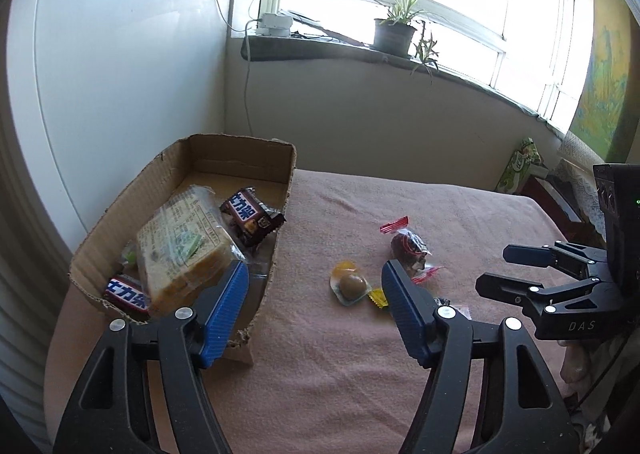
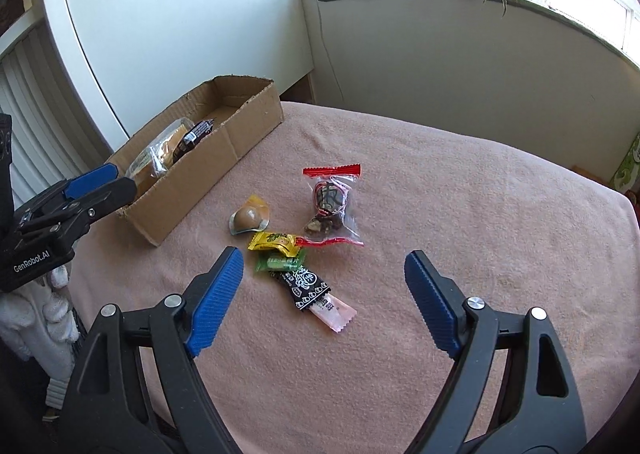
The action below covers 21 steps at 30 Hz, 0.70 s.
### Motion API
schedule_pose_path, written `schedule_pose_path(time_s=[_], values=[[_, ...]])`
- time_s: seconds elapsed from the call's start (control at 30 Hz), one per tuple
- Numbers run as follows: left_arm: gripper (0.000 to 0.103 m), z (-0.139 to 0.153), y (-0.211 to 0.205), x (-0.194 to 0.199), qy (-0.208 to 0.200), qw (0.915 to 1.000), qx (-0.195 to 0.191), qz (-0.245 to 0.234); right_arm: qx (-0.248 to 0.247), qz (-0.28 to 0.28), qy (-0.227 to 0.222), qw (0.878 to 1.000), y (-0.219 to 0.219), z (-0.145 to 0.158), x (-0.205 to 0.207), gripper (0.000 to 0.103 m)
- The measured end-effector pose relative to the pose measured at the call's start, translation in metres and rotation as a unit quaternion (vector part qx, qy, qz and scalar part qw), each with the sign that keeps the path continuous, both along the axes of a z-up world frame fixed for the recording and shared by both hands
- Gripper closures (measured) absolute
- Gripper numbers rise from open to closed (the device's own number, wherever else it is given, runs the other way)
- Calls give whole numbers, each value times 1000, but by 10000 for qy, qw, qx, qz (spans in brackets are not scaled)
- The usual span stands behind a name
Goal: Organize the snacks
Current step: 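Move both tools back to the remaining snacks on the blanket, then grasp the round wrapped sweet with the left tool while the right tool grasps the black candy pack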
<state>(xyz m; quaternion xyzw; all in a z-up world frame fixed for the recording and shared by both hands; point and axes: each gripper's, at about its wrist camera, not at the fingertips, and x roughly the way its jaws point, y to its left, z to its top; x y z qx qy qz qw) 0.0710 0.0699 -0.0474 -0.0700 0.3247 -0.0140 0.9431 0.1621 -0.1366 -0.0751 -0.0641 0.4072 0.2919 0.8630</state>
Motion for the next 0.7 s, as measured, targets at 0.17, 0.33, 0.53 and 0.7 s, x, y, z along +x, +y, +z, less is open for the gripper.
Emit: schedule_pose_path(time_s=[0.17, 0.33, 0.53, 0.7], values=[[55, -7, -22, 9, 162, 9992, 70, -369, -161, 459, 71, 9988, 12, -11, -5, 37], [65, -18, -33, 25, 403, 9975, -57, -570, -367, 871, 161, 9954, 27, -29, -4, 47], [65, -32, -41, 43, 634, 9963, -111, -564, -437, 1127, 327, 9921, 34, -43, 6, 57], [68, -45, -51, 55, 783, 9956, 82, -512, -430, 1189, 375, 9913, 33, -48, 12, 57]])
